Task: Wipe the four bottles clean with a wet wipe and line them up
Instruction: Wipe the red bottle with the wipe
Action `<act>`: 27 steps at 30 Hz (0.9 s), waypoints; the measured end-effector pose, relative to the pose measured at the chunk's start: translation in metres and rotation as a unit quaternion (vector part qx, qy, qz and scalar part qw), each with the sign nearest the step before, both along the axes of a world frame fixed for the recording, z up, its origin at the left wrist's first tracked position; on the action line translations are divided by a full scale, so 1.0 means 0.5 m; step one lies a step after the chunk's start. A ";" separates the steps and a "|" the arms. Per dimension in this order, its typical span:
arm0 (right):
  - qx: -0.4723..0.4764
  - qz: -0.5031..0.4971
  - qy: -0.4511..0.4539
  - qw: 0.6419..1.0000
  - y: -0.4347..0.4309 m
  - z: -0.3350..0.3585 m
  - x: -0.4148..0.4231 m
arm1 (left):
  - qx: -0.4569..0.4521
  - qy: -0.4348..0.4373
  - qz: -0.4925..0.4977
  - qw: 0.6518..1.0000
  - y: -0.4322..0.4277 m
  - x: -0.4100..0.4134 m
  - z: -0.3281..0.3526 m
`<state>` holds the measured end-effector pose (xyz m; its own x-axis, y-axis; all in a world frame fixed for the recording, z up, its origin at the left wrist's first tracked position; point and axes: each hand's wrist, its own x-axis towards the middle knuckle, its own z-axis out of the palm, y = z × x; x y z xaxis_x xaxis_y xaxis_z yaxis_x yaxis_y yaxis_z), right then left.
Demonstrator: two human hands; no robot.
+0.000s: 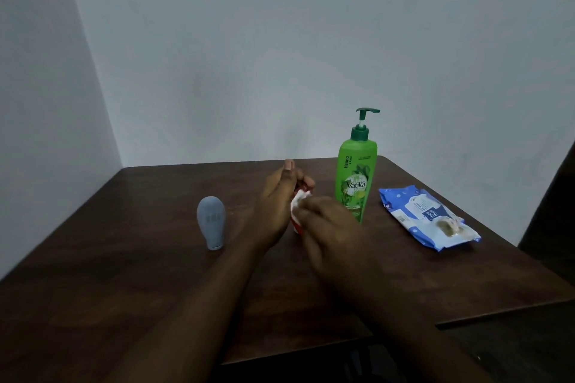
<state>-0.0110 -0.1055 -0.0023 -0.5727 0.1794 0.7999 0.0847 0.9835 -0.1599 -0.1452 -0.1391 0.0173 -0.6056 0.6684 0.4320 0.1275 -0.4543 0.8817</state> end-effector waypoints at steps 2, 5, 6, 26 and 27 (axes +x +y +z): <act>0.042 0.025 -0.015 0.999 0.013 -0.003 0.004 | 0.002 0.007 -0.001 1.000 -0.001 -0.002 0.001; -0.077 -0.049 0.034 0.995 0.045 0.010 0.018 | -0.017 0.045 0.014 0.999 -0.004 -0.004 0.003; -0.098 -0.061 0.046 0.992 0.049 0.011 0.022 | -0.022 0.044 0.011 0.999 -0.005 -0.003 0.002; -0.192 -0.011 -0.021 0.981 0.056 0.028 0.045 | -0.019 0.011 -0.047 0.999 0.008 -0.027 -0.008; -0.267 0.003 -0.027 0.963 0.057 0.029 0.044 | -0.020 0.008 -0.038 0.999 0.008 -0.026 -0.009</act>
